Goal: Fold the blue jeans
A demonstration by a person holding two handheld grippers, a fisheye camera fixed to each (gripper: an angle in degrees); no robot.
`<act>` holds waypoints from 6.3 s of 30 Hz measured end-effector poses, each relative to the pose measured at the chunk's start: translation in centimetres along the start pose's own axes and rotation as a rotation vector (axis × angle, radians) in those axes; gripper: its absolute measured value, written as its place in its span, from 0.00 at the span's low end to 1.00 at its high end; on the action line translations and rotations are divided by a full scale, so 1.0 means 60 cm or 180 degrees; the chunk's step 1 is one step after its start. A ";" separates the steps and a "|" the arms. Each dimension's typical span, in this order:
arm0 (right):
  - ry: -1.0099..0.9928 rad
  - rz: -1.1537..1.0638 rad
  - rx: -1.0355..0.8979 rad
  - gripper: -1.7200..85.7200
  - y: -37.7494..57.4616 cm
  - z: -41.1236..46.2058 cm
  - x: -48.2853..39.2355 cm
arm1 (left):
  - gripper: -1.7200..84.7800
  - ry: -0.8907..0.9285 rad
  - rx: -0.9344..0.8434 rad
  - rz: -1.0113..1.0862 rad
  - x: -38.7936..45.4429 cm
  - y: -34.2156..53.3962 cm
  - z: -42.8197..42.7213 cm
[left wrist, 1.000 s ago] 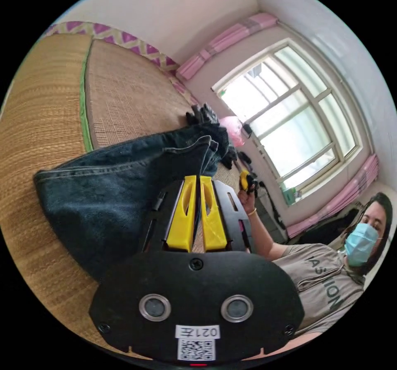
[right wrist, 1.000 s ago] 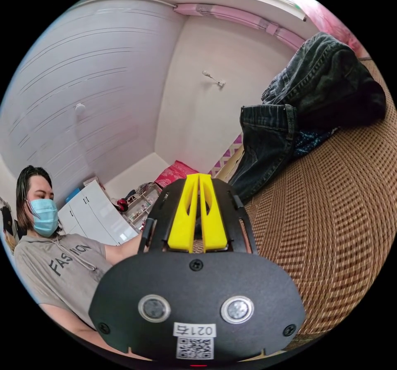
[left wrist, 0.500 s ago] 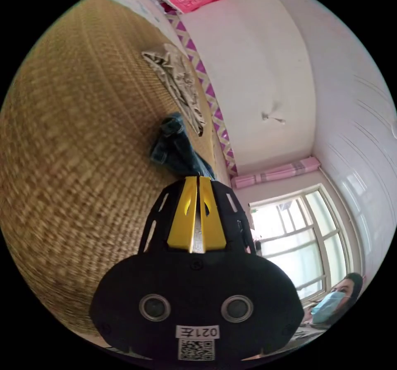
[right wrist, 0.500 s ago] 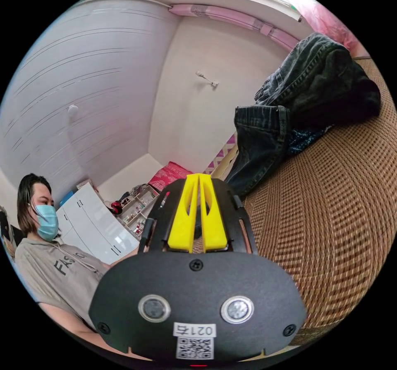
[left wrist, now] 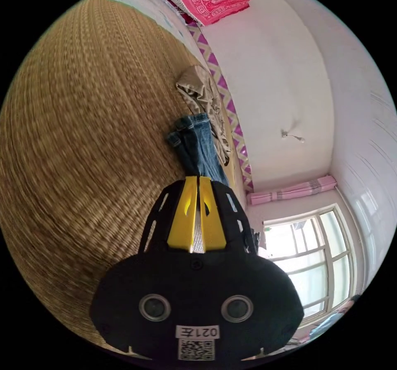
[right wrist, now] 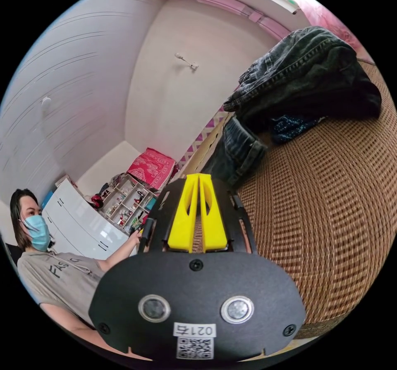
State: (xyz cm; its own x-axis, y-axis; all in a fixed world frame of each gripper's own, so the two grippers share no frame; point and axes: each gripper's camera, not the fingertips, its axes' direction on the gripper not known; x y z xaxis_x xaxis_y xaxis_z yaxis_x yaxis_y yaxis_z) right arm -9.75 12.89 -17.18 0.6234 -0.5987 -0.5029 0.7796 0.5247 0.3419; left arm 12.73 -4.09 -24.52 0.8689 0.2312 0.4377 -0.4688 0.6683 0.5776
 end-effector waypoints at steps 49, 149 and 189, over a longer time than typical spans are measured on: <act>0.0393 -0.3484 -0.2382 0.01 -0.230 0.349 -0.379 | 0.02 -0.0686 -0.2178 0.4343 0.368 0.208 0.398; -0.0013 0.1444 -0.0288 0.02 -0.014 0.024 -0.124 | 0.01 -0.0979 -0.0739 0.1531 0.185 0.244 -0.194; -0.0267 -0.0084 -0.1197 0.02 -0.104 0.208 -0.082 | 0.15 -0.0817 -0.0645 0.0689 0.093 0.014 0.001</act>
State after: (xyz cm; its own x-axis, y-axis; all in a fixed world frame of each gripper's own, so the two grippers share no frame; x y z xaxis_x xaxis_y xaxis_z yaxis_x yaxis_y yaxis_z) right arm -16.95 5.04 -6.94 0.6182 -0.6542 -0.4357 0.7291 0.6844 0.0069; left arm 17.18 -2.27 -21.57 0.6733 0.2149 0.7075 -0.5736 0.7556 0.3164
